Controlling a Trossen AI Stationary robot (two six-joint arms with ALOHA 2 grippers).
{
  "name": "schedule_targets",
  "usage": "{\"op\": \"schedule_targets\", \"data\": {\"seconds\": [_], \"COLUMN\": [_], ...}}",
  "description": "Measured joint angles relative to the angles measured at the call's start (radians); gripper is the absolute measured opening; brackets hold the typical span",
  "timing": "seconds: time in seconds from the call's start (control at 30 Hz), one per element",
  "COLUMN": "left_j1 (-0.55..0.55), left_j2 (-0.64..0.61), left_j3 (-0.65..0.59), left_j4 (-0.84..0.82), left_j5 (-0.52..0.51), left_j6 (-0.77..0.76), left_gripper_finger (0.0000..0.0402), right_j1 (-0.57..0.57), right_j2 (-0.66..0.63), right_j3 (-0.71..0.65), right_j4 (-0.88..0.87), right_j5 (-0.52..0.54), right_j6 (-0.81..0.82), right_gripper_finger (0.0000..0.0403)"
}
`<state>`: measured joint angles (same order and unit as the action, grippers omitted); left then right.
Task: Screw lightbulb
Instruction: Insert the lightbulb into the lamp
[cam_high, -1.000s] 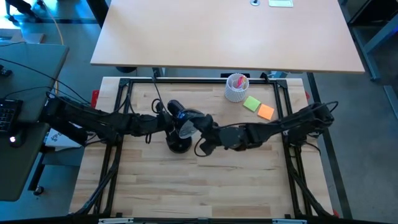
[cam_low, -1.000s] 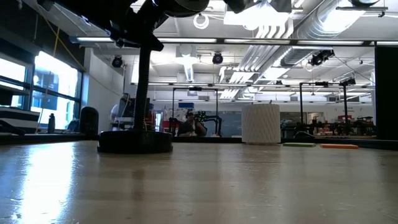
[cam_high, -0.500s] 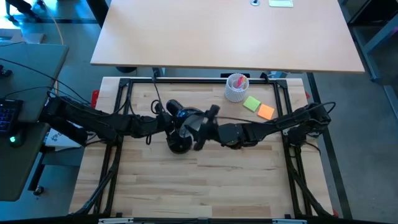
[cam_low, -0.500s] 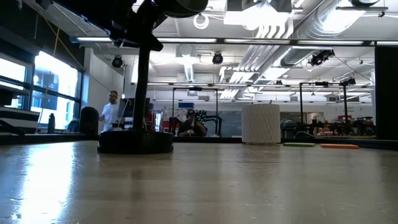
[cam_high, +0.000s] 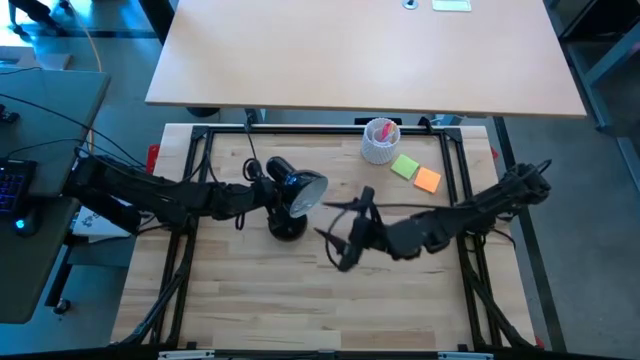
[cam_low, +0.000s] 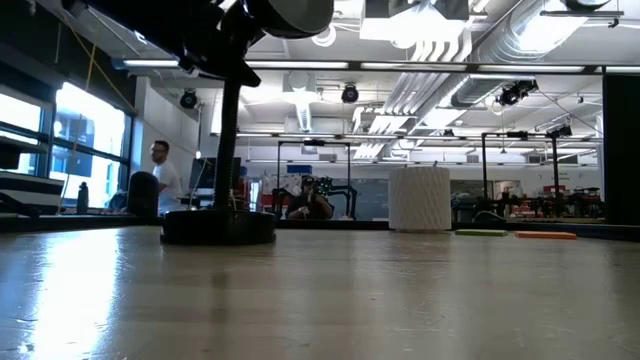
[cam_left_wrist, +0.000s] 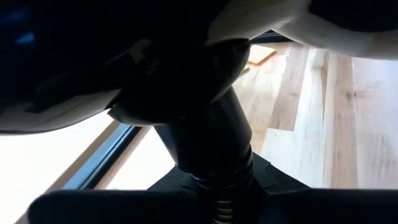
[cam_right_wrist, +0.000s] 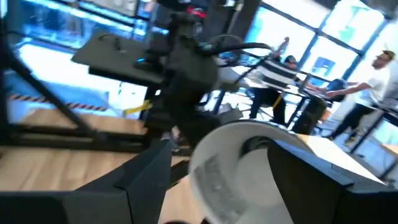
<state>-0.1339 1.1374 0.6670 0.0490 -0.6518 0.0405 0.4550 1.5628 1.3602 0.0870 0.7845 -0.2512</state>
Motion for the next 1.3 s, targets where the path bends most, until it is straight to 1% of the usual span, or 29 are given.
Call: {"op": "schedule_targets", "data": {"seconds": [0.07, 0.13, 0.2, 0.3, 0.4, 0.5, 0.63, 0.7, 0.77, 0.83, 0.9, 0.97, 1.07, 1.2, 1.3], "left_j1": [0.01, 0.023, 0.03, 0.036, 0.038, 0.037, 0.034, 0.027, 0.015, 0.003, -0.006, -0.015, -0.035, -0.07, -0.089], "left_j2": [0.0, -0.001, -0.001, -0.011, -0.043, -0.086, -0.154, -0.192, -0.235, -0.283, -0.332, -0.376, -0.421, -0.436, -0.43], "left_j3": [0.0, 0.0, 0.0, 0.0, 0.0, 0.0, 0.0, -0.014, -0.053, -0.104, -0.164, -0.227, -0.323, -0.436, -0.492], "left_j4": [-0.001, -0.004, -0.021, -0.087, -0.161, -0.25, -0.357, -0.371, -0.347, -0.308, -0.253, -0.179, -0.045, 0.158, 0.277], "left_j5": [0.015, 0.043, 0.06, 0.047, 0.032, 0.046, 0.071, 0.077, 0.077, 0.075, 0.06, 0.054, 0.059, 0.07, 0.07], "left_j6": [0.01, 0.017, 0.024, 0.019, -0.009, -0.039, -0.101, -0.123, -0.137, -0.151, -0.173, -0.198, -0.241, -0.256, -0.256], "left_gripper_finger": [0.0051, 0.007, 0.0097, 0.0144, 0.0188, 0.0222, 0.0243, 0.0246, 0.0246, 0.0246, 0.0247, 0.0247, 0.0247, 0.0246, 0.0246], "right_j1": [0.023, 0.039, 0.046, 0.045, 0.044, 0.043, 0.032, 0.014, -0.009, -0.032, -0.047, -0.05, -0.042, -0.026, -0.014], "right_j2": [0.0, 0.001, 0.001, 0.002, 0.002, 0.0, -0.001, 0.001, 0.0, 0.0, 0.001, 0.001, 0.0, 0.001, 0.001], "right_j3": [0.0, 0.0, 0.0, 0.0, 0.0, 0.0, 0.0, 0.0, 0.0, 0.0, 0.0, 0.0, 0.0, 0.0, 0.0], "right_j4": [-0.032, -0.076, -0.13, -0.181, -0.177, -0.168, -0.124, -0.065, -0.008, 0.026, 0.047, 0.057, 0.018, -0.086, -0.214], "right_j5": [0.0, 0.0, -0.001, 0.0, 0.0, -0.001, -0.002, -0.003, -0.021, -0.103, -0.193, -0.246, -0.228, -0.134, -0.07], "right_j6": [0.007, 0.014, 0.044, 0.108, 0.118, 0.114, 0.135, 0.223, 0.348, 0.411, 0.416, 0.387, 0.328, 0.226, 0.16], "right_gripper_finger": [0.0263, 0.0263, 0.0263, 0.0263, 0.0263, 0.0263, 0.0263, 0.0263, 0.0263, 0.0263, 0.0263, 0.0263, 0.0263, 0.0263, 0.0263]}}
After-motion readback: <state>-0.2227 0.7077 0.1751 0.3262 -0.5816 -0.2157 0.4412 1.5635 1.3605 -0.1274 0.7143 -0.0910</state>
